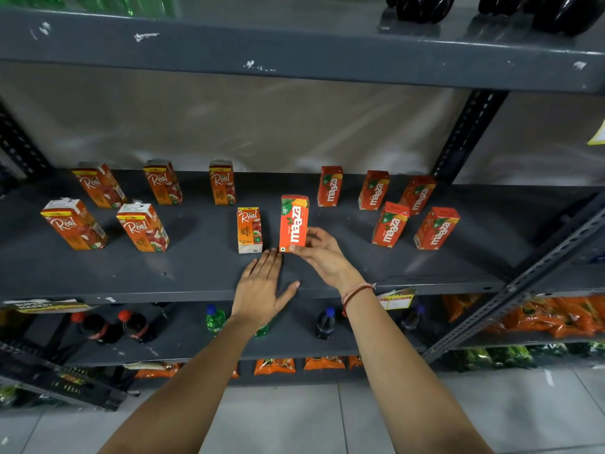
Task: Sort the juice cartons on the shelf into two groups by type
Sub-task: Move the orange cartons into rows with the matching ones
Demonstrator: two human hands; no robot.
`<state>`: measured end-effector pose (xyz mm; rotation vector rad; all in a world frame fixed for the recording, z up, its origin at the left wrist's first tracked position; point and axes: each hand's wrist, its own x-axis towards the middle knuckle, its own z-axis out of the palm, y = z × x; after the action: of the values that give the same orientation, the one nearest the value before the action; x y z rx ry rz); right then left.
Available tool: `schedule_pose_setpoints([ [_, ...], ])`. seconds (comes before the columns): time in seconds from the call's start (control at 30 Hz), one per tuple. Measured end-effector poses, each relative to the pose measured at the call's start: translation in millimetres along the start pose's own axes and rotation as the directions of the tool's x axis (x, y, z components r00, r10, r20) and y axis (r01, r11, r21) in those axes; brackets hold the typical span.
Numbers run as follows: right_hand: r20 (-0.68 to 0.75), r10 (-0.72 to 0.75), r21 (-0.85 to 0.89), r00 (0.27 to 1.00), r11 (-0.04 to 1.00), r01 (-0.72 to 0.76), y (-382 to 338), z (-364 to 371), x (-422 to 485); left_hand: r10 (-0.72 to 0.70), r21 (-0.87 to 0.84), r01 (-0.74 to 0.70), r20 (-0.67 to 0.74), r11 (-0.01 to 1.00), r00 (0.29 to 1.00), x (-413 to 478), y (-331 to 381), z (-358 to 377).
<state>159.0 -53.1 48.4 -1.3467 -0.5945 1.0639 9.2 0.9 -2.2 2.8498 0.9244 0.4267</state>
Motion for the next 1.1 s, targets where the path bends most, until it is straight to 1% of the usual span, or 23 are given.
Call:
schedule_pose_setpoints([
  [0.1, -0.004, -0.017, 0.003, 1.0, 1.0, 0.017, -4.2, -1.3, 0.7, -0.007, 0.0, 0.007, 0.002, 1.0, 1.0, -1.5, -2.4, 0.9],
  [0.2, -0.043, -0.04, -0.045, 0.998, 0.998, 0.038, -6.7, -4.3, 3.9, -0.01, 0.003, 0.01, 0.0, 1.0, 1.0, -2.4, -5.4, 0.8],
  [0.3, -0.165, -0.071, -0.147, 0.984, 0.988, 0.047, -9.6, -17.0, 12.6, -0.011, 0.015, 0.011, 0.006, 1.0, 1.0, 1.1, -5.6, 1.2],
  [0.4, -0.328, -0.1, -0.271, 0.939, 0.963, 0.008, -11.2, -36.0, 19.3, -0.008, 0.025, 0.008, 0.016, 1.0, 1.0, 2.1, -3.1, 2.0],
  [0.5, -0.404, -0.13, -0.376, 0.906, 0.926, -0.035, -9.7, -53.2, 21.0, -0.002, 0.033, 0.001, 0.02, 0.999, 1.0, 1.3, -2.0, 3.1],
  [0.6, -0.404, -0.162, -0.462, 0.9, 0.886, -0.048, -6.9, -63.9, 18.7, -0.004, 0.042, 0.003, 0.015, 0.999, 1.0, 0.3, -2.4, 4.0],
  [0.73, -0.344, -0.211, -0.587, 0.915, 0.809, -0.034, -6.9, -67.3, 18.8, -0.004, 0.042, 0.003, 0.015, 0.999, 1.0, 0.7, -1.9, 5.0],
  [0.97, -0.386, -0.238, -0.654, 0.891, 0.752, -0.082, -8.0, -68.4, 16.8, -0.003, 0.04, 0.002, 0.02, 0.999, 1.0, 0.5, -3.3, 5.8],
  [1.03, -0.417, -0.26, -0.66, 0.871, 0.745, -0.094, -6.8, -65.3, 14.2, -0.001, 0.038, 0.001, 0.019, 0.999, 1.0, 1.0, -3.0, 5.2],
  [1.07, -0.443, -0.286, -0.659, 0.85, 0.746, -0.093, -5.5, -62.0, 11.8, -0.001, 0.036, 0.0, 0.017, 0.999, 1.0, 1.1, -2.8, 4.4],
  [1.1, -0.483, -0.324, -0.658, 0.813, 0.748, -0.093, -2.9, -57.4, 8.3, -0.001, 0.033, 0.001, 0.013, 0.999, 1.0, 1.0, -2.6, 3.5],
])
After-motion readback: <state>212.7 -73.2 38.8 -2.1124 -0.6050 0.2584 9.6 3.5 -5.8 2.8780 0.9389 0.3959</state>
